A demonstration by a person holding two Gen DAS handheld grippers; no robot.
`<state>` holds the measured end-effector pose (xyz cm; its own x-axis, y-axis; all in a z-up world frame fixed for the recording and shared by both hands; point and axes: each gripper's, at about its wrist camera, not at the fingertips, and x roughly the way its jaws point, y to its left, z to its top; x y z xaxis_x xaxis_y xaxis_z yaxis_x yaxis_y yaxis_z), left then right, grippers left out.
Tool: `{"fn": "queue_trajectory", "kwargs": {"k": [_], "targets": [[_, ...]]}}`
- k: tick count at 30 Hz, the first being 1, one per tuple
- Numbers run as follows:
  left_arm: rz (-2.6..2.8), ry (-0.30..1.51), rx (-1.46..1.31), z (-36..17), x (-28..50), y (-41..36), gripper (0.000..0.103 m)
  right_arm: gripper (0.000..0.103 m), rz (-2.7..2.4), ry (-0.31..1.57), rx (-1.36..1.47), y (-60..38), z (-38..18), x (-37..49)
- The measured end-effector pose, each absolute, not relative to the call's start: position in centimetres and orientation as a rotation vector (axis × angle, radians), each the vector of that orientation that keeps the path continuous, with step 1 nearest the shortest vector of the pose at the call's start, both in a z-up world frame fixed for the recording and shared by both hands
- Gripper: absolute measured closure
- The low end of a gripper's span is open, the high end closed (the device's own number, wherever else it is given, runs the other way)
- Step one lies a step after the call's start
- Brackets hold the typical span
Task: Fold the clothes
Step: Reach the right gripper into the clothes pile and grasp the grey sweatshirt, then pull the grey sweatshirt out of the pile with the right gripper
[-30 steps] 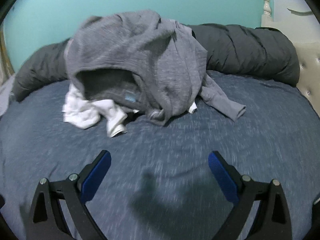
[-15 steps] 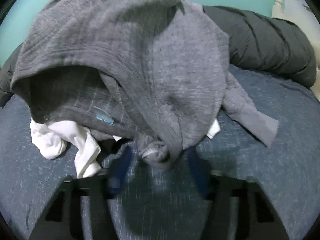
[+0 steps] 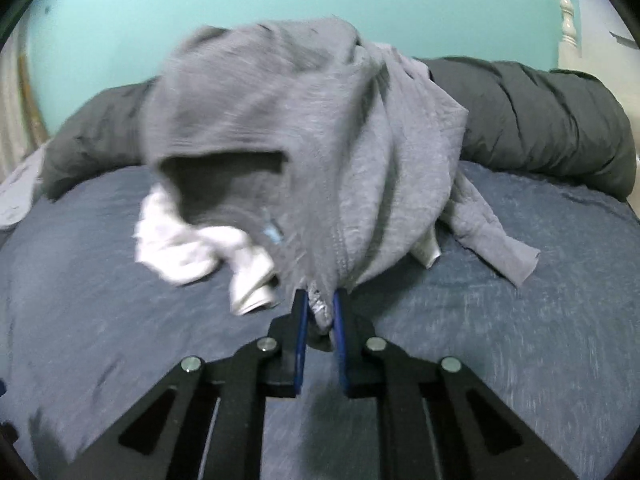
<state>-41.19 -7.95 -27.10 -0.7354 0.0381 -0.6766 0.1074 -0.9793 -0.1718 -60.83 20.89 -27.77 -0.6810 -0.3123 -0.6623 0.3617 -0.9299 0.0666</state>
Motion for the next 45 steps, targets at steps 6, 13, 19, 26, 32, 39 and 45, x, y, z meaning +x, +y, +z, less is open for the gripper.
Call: {"fn": "queue_trajectory", "kwargs": {"k": [6, 13, 19, 26, 32, 39, 45], "targets": [[-2.911, 0.301, 1.074, -25.4, -36.4, -7.3, 0.000, 0.093, -2.538, 0.006, 0.913, 20.8, -24.9, -54.9], [-2.926, 0.337, 0.988, -23.0, -28.7, -7.7, 0.000, 0.095, -2.449, -0.030, 0.846, 19.9, -20.6, -43.9], [-2.903, 0.370, 0.966, -21.7, -20.3, -8.4, 0.000, 0.095, -2.311, -0.028, 0.850, 17.8, -17.6, -31.8], [-2.888, 0.427, 1.015, -22.7, -14.4, -9.3, 0.000, 0.095, -2.163, -0.033, 0.950, 15.7, -18.0, -22.7], [-2.882, 0.505, 1.012, -24.5, -13.1, -10.8, 0.000, 0.094, -2.119, -0.006, 1.071, 15.3, -21.1, -21.3], [-2.866, 0.509, 1.082, -27.7, -14.0, -10.9, 0.000, 0.081, -2.142, 0.098, 1.057, 17.0, -21.4, -22.2], [-2.859, 0.486, 1.077, -28.5, -15.4, -11.4, 0.000, 0.061, -2.224, 0.034, 0.986, 18.6, -20.4, -24.9]]}}
